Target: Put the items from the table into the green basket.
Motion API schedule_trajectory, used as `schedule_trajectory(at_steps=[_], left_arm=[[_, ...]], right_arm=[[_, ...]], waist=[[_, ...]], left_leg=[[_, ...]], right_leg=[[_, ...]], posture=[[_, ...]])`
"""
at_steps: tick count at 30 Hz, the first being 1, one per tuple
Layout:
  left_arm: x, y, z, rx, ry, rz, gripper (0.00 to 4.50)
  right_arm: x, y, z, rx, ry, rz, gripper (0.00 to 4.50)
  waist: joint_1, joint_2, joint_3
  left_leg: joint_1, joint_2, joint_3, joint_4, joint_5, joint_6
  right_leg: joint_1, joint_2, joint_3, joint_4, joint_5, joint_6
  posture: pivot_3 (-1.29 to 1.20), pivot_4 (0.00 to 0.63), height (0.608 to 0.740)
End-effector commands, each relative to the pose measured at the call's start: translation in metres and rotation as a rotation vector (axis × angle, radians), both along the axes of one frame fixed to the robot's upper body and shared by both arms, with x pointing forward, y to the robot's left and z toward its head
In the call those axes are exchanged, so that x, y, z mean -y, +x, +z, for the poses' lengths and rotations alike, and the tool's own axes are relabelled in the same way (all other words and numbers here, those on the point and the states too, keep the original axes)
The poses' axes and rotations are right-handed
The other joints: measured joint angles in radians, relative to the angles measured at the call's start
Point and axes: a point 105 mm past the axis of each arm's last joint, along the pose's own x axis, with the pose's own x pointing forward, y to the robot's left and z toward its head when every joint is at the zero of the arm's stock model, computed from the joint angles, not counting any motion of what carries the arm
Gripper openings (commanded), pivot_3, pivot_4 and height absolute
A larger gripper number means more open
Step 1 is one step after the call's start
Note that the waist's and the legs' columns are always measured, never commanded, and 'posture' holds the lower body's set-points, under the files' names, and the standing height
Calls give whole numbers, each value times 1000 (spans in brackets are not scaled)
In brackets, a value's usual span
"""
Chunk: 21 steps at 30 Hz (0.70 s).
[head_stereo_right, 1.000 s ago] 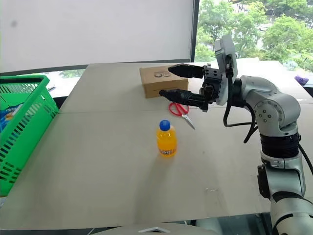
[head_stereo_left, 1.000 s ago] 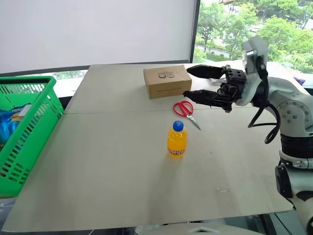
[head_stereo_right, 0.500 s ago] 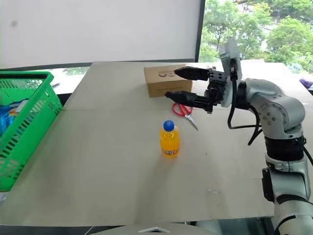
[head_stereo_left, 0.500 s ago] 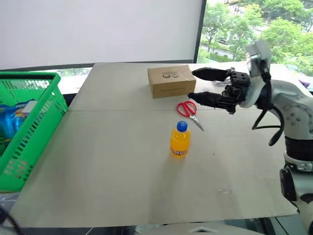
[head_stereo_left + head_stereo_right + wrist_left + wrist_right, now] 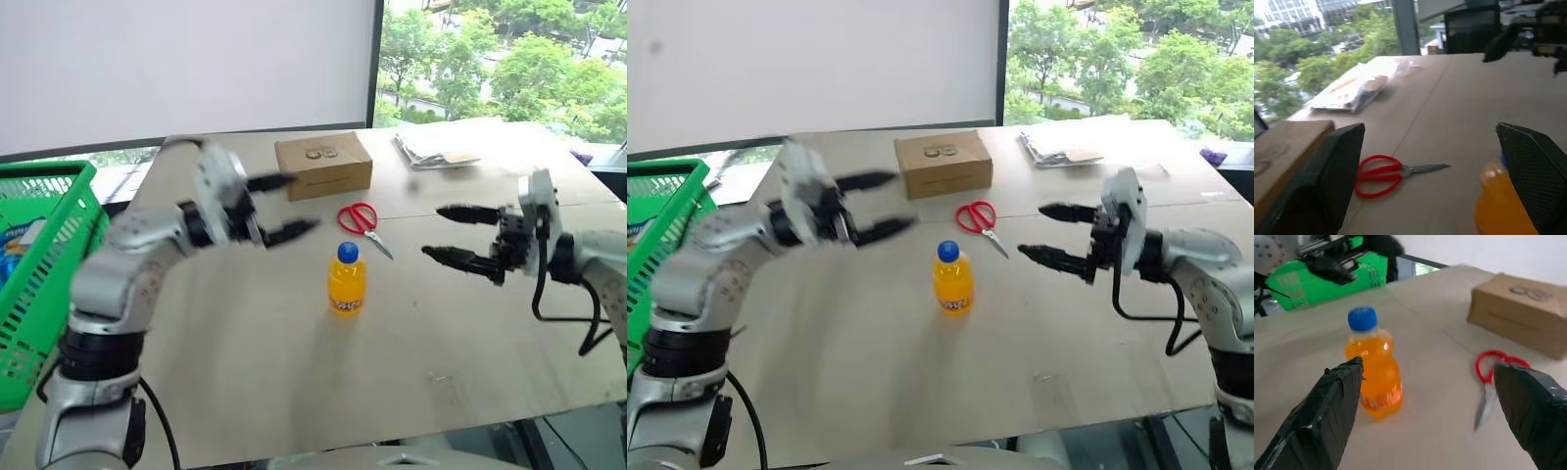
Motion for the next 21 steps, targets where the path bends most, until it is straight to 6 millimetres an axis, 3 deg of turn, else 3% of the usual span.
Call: schedule_trajectory(at_steps=[1,5,6,10,17,21], left_arm=[[-5,-4,-13,3,76,-85,4456],[-12,2,-21,0,114,-103,4456],[-11,6,-23,8,113,-94,4456],[-2,9,-30,-32,48,-95,4456],[9,6,-59,-204,-38,-122,4456],[13,8,-72,-227,-26,-118,4456]], right_arm=[[10,-12,7,104,-22,-54,4500],[15,-24,-1,100,-30,-104,4500],[14,-26,-2,98,-26,-112,4500],[11,-29,-4,98,-24,-121,4500],[0,-43,-16,62,-80,0,4500],[-4,-48,-13,39,-56,75,4500]], waist=[[-10,3,1],[-45,7,4],[-51,8,5],[-81,9,5],[-112,9,5],[-112,9,6]], left_leg=[[1,1,1,2,0,0],[10,2,3,4,0,0],[19,4,5,3,0,1],[25,5,11,3,0,1],[27,10,18,3,-2,4],[27,10,19,3,-2,4]], right_leg=[[1,1,1,1,0,0],[10,4,2,0,0,1],[19,5,1,-1,-5,1],[22,12,6,-1,-4,3],[22,16,17,-1,-2,8],[21,18,19,-1,-2,8]], posture=[[-96,0,740],[-115,0,740],[-129,0,740],[-152,0,740],[-159,0,740],[-146,0,740]])
